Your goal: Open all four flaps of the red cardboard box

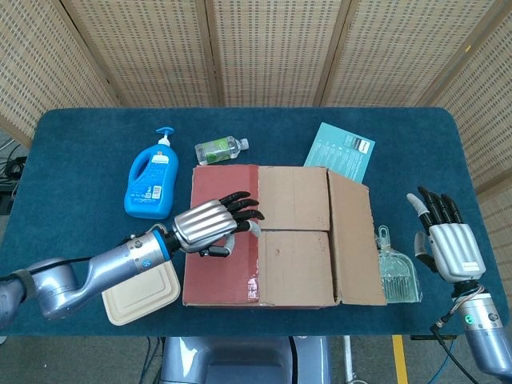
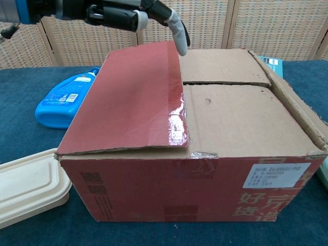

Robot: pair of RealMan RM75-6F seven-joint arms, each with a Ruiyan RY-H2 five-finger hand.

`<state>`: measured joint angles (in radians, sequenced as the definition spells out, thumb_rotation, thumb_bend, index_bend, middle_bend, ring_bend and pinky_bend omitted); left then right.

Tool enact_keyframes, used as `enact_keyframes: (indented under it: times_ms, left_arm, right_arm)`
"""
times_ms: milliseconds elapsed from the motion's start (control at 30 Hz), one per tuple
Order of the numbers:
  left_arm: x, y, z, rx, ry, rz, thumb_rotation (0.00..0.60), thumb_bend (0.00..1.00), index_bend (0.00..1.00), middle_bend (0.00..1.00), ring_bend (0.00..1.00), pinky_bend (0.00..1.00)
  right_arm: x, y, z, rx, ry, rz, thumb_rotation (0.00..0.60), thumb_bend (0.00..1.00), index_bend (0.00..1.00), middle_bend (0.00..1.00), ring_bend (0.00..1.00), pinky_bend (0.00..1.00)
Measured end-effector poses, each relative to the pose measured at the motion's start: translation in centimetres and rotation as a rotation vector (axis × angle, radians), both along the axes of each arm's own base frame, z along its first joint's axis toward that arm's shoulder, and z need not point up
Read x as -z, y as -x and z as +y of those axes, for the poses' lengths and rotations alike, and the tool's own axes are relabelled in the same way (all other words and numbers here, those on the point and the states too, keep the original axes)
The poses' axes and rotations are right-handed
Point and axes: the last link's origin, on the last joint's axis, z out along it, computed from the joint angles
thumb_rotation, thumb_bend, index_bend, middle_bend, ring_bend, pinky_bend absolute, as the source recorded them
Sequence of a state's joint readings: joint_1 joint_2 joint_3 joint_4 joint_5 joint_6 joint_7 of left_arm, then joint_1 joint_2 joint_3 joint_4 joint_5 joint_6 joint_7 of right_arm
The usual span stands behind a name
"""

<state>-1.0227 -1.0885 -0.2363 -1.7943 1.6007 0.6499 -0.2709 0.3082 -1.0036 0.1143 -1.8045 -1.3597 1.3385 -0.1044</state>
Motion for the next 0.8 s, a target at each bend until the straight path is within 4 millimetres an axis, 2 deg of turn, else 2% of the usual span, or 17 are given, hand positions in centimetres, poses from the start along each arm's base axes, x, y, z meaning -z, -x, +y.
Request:
enact_keyframes:
  times_ms: [200, 533, 800]
  left_arm:
    - [1.6, -1.2, 0.1, 0.018, 0.022, 0.032, 0.1, 1.0, 0.3, 0.18, 0.07, 0.0]
    - [3.7, -1.9, 0.6, 0.031, 0.014, 0.075, 0.099, 1.0, 0.31, 0.21, 0.09, 0.0]
    - [4.7, -1.9, 0.8, 0.046, -0.026, 0.102, 0.1, 1.0, 0.37, 0.29, 0.12, 0.0]
  right_arm:
    - [-0.1, 0.1, 0.0, 0.002, 0.002, -0.007, 0.6, 0.78, 0.0, 0.0, 0.0, 0.0]
    - [-0.3, 0.5, 0.2, 0.013, -0.001, -0.013, 0.6, 0.78, 0.0, 0.0, 0.0, 0.0]
    - [-0.4, 0.7, 0.4, 0.021, 0.003, -0.021, 0.6, 0.78, 0.0, 0.0, 0.0, 0.0]
